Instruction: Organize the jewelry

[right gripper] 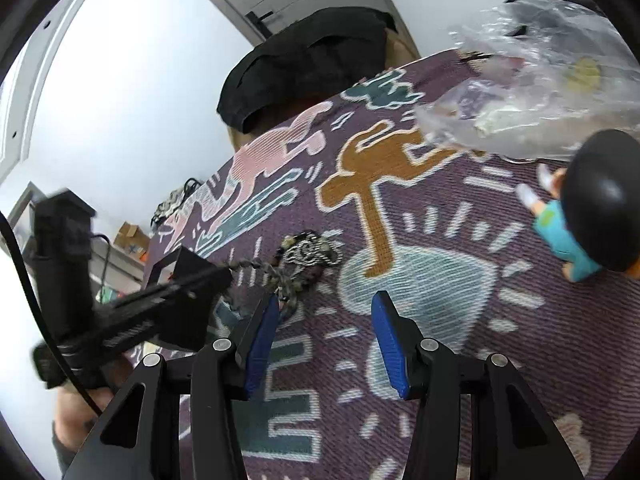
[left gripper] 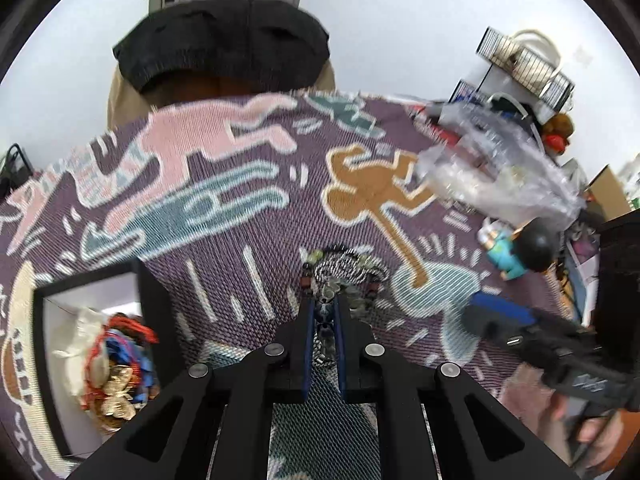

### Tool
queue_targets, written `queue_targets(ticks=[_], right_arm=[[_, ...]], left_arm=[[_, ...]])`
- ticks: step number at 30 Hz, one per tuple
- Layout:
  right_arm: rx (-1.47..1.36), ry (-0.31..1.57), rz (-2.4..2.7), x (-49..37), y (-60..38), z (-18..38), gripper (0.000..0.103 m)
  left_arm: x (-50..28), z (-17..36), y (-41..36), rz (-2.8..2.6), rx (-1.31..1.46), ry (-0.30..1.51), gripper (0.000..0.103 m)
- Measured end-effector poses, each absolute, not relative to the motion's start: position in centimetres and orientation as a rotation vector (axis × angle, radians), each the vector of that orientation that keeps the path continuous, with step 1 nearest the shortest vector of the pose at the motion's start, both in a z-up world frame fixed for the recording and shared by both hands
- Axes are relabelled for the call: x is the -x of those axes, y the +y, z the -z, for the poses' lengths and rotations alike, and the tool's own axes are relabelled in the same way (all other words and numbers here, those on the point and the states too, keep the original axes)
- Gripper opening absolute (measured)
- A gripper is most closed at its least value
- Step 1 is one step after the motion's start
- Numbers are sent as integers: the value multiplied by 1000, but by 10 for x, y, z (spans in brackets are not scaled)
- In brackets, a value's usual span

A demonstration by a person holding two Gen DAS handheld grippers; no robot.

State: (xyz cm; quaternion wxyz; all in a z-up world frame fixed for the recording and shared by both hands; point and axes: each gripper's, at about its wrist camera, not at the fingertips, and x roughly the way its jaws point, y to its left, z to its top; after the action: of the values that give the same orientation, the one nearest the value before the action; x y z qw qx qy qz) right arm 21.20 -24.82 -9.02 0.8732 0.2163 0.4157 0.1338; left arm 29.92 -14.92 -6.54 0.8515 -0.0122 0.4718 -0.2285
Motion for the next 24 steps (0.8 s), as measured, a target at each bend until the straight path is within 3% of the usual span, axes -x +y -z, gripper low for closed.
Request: queue_targets(ticks=[12,24], right_arm=[[-384,922,-318,-227,-200,93,49],[-280,1017,-275,-252,-150,111,49]], left_arm=[[-280,7,-102,462,76,854,9],[-268,-13,-41,416,141,788,9]])
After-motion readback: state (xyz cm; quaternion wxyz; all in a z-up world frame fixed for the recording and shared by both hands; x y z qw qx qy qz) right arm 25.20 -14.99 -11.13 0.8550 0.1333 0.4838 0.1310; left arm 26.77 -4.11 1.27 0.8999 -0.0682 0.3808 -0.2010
